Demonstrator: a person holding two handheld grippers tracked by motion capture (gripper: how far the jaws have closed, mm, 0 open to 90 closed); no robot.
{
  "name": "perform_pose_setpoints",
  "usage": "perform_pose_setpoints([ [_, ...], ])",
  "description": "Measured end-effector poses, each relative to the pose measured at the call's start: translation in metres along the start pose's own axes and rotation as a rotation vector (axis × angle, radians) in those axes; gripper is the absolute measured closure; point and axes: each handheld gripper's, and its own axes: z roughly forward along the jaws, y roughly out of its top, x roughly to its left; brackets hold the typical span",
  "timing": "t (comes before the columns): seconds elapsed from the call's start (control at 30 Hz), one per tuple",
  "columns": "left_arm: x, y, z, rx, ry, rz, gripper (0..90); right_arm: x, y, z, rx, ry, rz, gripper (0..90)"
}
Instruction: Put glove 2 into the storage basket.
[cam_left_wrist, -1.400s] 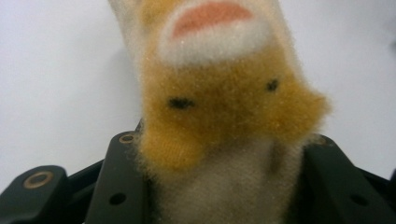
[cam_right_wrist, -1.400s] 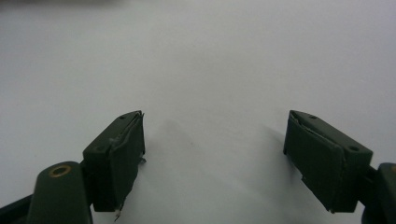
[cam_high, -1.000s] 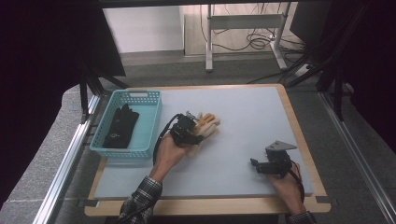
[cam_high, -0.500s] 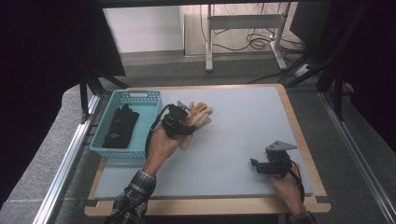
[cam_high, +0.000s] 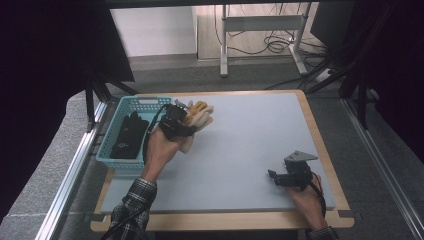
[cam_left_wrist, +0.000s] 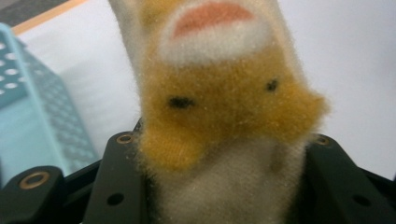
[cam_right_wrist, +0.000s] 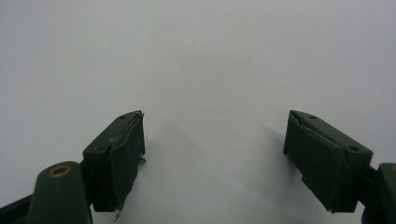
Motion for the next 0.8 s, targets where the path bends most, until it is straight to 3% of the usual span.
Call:
perform_pose_setpoints([
  [0.43,0.036,-0.007,-0.02,0.001,0.075,-0.066,53.5,0.0,0.0,0.0,0.0,0.0,0.0,19.8],
  [0.8,0.081,-0.028,-0.028,0.035,0.164,-0.175,53.2,0.0,0.0,0.0,0.0,-0.001,0.0,19.8],
])
